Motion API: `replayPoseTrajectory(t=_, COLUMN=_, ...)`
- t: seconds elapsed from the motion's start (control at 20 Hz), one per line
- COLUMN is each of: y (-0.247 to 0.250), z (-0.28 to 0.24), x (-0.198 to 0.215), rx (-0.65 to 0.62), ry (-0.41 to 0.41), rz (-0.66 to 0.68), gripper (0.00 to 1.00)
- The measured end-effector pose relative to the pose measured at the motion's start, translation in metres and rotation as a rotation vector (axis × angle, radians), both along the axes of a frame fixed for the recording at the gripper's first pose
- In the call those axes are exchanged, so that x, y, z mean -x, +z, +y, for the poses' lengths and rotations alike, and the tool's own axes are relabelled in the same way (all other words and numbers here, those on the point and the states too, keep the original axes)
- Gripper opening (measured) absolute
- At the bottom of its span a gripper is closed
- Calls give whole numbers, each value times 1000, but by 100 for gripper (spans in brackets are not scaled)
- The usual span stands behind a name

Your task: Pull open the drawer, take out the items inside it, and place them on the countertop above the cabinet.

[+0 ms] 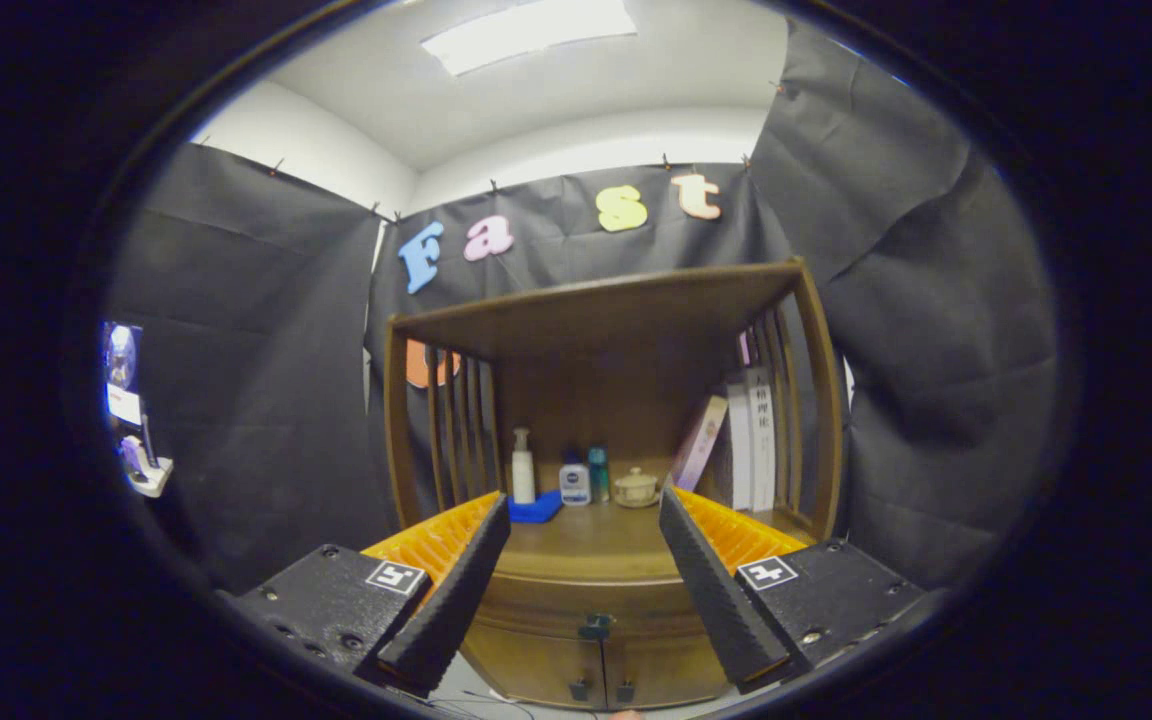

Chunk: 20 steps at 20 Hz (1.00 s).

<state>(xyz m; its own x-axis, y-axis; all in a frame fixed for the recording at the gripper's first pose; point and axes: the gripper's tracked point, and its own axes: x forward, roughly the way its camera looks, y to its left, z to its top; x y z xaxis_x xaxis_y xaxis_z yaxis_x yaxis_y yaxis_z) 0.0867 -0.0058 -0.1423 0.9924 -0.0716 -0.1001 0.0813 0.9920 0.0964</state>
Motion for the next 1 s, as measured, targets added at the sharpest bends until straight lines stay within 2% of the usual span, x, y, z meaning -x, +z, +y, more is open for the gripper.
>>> replayPoseTrajectory(t=0.2, y=-73, z=5, x=-32, rx=-61, ry=0, rz=108, gripper=98)
replayPoseTrajectory(t=0.5, y=-176, z=4, x=-72, rx=-2, ry=-27, rz=266, gripper=95)
replayPoseTrajectory(t=0.65, y=-213, z=-7, x=-88, rx=-21, ry=-73, rz=316, gripper=91)
replayPoseTrajectory(t=1.0, y=-249, z=-23, x=-108, rx=-39, ry=-145, rz=361, gripper=64)
